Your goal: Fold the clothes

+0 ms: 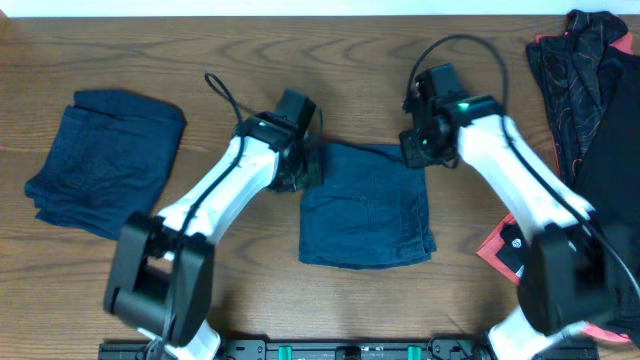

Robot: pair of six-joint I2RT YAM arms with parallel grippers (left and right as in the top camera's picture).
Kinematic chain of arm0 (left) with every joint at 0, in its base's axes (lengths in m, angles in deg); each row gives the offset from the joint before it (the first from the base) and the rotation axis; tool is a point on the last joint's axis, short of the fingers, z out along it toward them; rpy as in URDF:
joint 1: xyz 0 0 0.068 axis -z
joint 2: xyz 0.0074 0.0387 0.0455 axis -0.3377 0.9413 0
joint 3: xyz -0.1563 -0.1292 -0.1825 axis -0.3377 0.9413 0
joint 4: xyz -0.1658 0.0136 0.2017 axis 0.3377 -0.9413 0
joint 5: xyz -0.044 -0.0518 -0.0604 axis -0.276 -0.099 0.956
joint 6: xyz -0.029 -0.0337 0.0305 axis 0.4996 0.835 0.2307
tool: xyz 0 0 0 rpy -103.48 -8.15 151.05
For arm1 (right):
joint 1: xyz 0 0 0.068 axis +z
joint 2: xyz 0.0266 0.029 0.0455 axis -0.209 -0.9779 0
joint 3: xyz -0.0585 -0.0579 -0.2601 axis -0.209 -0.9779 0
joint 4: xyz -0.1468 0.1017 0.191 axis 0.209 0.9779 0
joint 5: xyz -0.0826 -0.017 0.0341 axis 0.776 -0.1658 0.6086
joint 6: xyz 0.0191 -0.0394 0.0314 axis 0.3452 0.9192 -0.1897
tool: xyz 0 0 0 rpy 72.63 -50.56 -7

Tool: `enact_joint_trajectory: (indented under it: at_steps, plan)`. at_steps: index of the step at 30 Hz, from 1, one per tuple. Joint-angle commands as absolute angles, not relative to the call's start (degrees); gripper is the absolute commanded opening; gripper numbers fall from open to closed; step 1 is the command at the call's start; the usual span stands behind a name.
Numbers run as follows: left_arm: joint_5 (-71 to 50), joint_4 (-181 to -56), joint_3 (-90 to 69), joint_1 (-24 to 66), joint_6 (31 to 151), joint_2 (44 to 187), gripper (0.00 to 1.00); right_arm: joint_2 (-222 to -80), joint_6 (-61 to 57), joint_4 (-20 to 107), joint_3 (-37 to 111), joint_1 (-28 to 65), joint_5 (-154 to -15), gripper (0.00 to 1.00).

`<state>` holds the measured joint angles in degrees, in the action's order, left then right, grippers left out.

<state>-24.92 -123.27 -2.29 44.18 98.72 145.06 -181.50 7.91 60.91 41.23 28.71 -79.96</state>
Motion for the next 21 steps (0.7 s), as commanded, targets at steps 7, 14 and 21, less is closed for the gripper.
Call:
enact_joint_trajectory:
  at_steps: [7,14,21]
  plan:
    - [-31.35,-101.3,-3.27,43.79,90.61,143.32,0.52,-172.39,7.56,78.46,42.04,31.57,-91.15,0.27]
    - [-31.3,-96.45,-3.27,43.79,90.63,147.95,0.52,-172.39,7.19,78.02,34.26,35.9,-95.26,0.27]
    - [-31.28,-97.98,-3.27,43.79,90.63,153.76,0.52,-172.39,6.3,72.38,25.47,37.36,-98.69,0.27]
